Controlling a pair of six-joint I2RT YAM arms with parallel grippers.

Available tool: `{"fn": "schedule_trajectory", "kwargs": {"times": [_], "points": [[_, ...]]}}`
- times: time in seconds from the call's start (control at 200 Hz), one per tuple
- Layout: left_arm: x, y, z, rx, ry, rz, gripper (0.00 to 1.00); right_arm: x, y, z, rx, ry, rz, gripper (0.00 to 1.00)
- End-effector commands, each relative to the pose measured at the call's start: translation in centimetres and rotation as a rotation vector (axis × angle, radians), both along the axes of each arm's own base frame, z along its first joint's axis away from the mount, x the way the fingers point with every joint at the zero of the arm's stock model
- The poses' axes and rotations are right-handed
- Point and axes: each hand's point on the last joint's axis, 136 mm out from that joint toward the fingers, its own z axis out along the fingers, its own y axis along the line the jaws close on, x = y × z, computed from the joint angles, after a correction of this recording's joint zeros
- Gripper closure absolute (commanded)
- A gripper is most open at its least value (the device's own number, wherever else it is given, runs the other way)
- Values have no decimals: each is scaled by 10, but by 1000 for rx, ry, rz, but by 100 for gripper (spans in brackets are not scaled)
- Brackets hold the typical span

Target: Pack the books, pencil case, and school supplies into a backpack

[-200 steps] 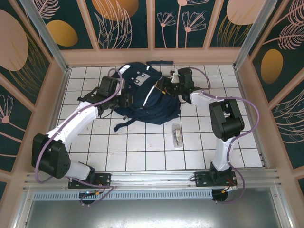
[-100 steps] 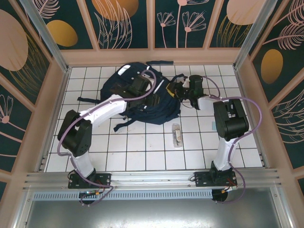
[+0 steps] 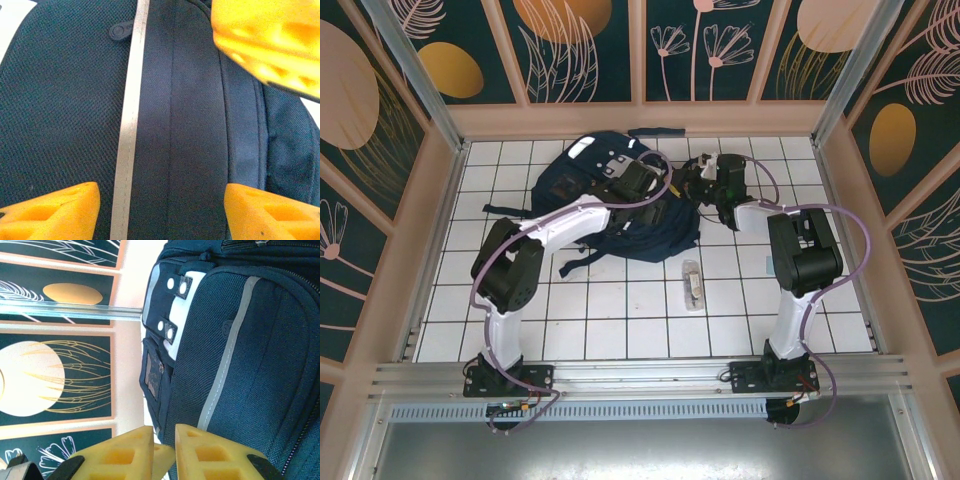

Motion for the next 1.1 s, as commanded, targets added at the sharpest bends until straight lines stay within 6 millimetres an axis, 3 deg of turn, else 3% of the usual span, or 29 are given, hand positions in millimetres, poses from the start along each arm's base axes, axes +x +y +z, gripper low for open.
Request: {"fn": "schedule_trajectory", "kwargs": {"times": [0.0,0.14,0.28,0.375,0.4,0.445,0.46,0.68,0.716,0.811,0.861,0.941,1.096], "points": [[1,1,-11,90,-2,-13,33,4,-5,5,-49,-38,0,74],[-9,-10,-26,74,49,-67,33,3,-25,6,-191,-80,-41,63],[-18,-19,-35,45,102,-121,33,4,-59,16,-327,-135,-124,54],[-31,-30,-35,-5,149,-188,33,4,-86,22,-408,-146,-189,39],[-34,-32,-35,-18,160,-202,33,4,-92,24,-423,-147,-203,30],[-37,-33,-36,-22,170,-210,33,3,-102,26,-456,-146,-233,4],[-36,-32,-36,-17,169,-205,33,3,-106,28,-464,-148,-242,1],[-17,-4,-57,140,116,-95,38,-15,-121,42,-458,-201,-252,1],[-12,1,-59,175,101,-69,45,-18,-120,43,-458,-209,-242,1],[-3,10,-58,234,80,-25,80,-28,-116,41,-462,-221,-204,1],[1,9,-54,236,80,-17,91,-37,-114,35,-479,-223,-184,1],[0,2,-42,199,83,-30,100,-53,-112,20,-527,-204,-159,1],[-12,-14,2,57,90,-86,100,-98,-104,-21,-646,-108,-89,2]]}}
